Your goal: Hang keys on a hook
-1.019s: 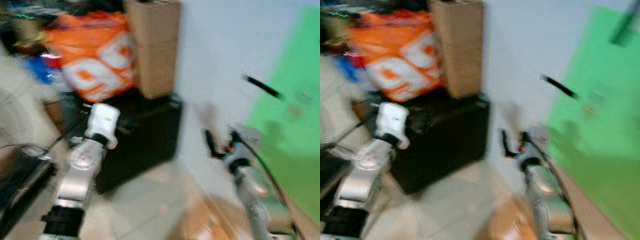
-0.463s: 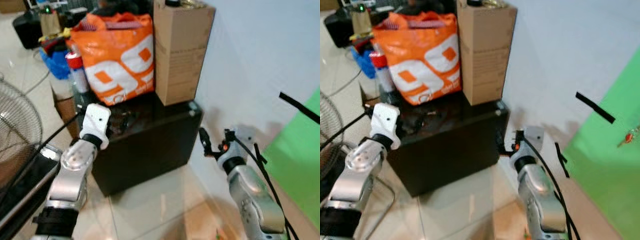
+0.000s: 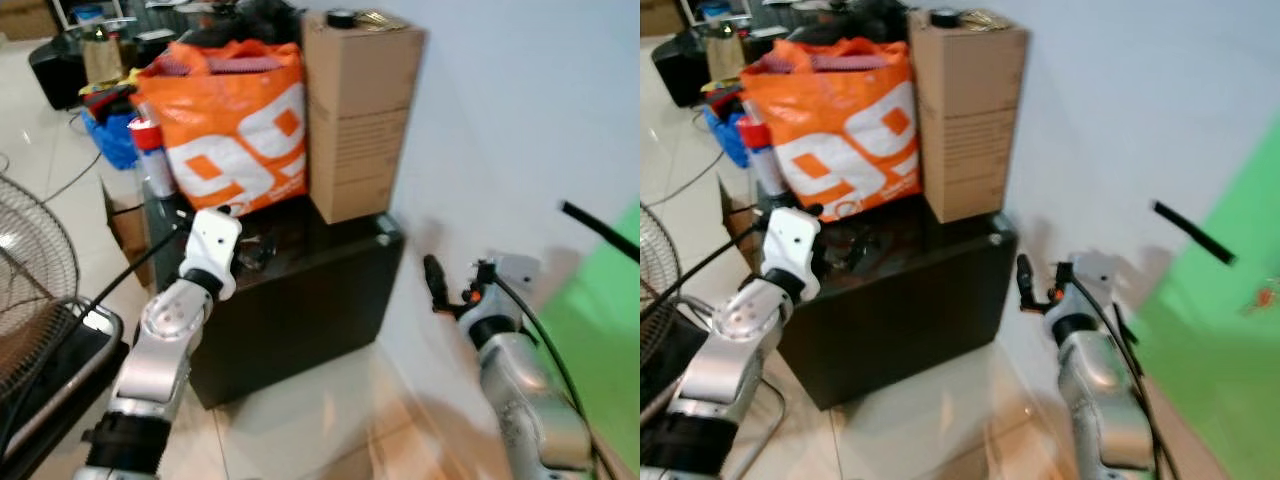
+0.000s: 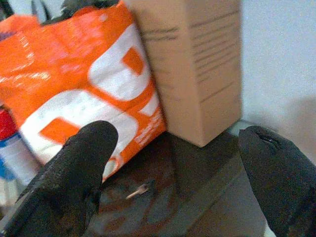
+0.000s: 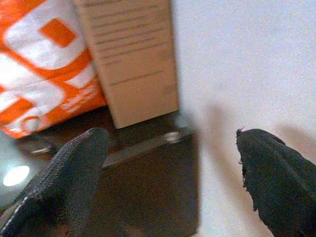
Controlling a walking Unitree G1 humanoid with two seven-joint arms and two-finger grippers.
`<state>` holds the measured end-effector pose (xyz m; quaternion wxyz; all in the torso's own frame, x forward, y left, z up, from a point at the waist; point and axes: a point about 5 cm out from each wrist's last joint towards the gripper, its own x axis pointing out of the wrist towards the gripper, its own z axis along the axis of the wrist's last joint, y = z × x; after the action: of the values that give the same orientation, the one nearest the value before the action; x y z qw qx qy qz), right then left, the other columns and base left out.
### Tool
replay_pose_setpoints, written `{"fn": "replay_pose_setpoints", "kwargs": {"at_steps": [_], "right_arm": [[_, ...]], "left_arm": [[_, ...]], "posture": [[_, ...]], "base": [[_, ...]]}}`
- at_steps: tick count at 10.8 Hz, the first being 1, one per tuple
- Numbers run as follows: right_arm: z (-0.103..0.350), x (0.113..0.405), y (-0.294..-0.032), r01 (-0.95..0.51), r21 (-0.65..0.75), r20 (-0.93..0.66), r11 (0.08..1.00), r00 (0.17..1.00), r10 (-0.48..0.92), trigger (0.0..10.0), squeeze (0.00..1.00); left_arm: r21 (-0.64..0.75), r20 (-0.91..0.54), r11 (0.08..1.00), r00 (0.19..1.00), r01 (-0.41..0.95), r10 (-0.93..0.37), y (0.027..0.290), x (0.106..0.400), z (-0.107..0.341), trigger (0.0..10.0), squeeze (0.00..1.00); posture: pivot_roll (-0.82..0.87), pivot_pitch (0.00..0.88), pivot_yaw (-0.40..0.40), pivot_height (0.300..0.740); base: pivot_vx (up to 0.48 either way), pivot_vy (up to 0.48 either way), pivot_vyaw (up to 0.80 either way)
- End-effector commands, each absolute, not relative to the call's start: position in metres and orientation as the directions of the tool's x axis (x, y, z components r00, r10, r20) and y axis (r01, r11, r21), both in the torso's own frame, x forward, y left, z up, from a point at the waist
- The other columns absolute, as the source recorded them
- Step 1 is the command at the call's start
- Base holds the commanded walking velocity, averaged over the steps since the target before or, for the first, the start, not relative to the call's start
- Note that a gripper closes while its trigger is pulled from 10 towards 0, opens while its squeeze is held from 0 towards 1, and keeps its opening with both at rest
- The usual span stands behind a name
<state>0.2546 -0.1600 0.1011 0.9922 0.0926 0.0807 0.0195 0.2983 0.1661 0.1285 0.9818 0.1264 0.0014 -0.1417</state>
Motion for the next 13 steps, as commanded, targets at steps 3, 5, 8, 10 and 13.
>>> {"fn": "replay_pose_setpoints", "kwargs": {"at_steps": [3,5,8,10,13], "right_arm": [[0.1053,0.2571,-0.161,-0.035,0.166,-0.144,0.985,0.988,0.059,10.0,1.0],[0.1056,0.2582,-0.1619,-0.037,0.161,-0.142,0.986,0.988,0.06,10.0,1.0],[0.105,0.2593,-0.1644,-0.033,0.152,-0.143,0.988,0.988,0.055,10.0,1.0],[0.1052,0.2593,-0.1645,-0.033,0.15,-0.141,0.988,0.988,0.055,10.0,1.0],[0.1054,0.2601,-0.163,-0.05,0.143,-0.138,0.988,0.988,0.07,10.0,1.0]], "left_arm": [[0.253,-0.023,0.93,0.963,0.267,-0.27,0.1674,0.2993,0.1315,10.0,0.04],[0.251,-0.019,0.932,0.964,0.261,-0.265,0.1675,0.2994,0.1318,10.0,0.03],[0.247,-0.011,0.935,0.966,0.253,-0.259,0.1684,0.2997,0.1326,10.0,0.03],[0.246,-0.01,0.935,0.966,0.254,-0.26,0.1684,0.2993,0.1325,10.0,0.03],[0.247,-0.01,0.934,0.965,0.257,-0.263,0.1681,0.2994,0.1323,10.0,0.03]], "posture": [[-0.07,0.0,-0.011,0.74],[-0.07,0.0,-0.016,0.74],[-0.07,0.0,-0.016,0.74],[-0.07,0.0,-0.016,0.74],[-0.07,0.0,-0.016,0.74]], "base": [[0.317,0.0,0.0],[0.315,0.0,0.0],[0.315,0.0,0.0],[0.315,0.0,0.0],[0.315,0.0,0.0]]}}
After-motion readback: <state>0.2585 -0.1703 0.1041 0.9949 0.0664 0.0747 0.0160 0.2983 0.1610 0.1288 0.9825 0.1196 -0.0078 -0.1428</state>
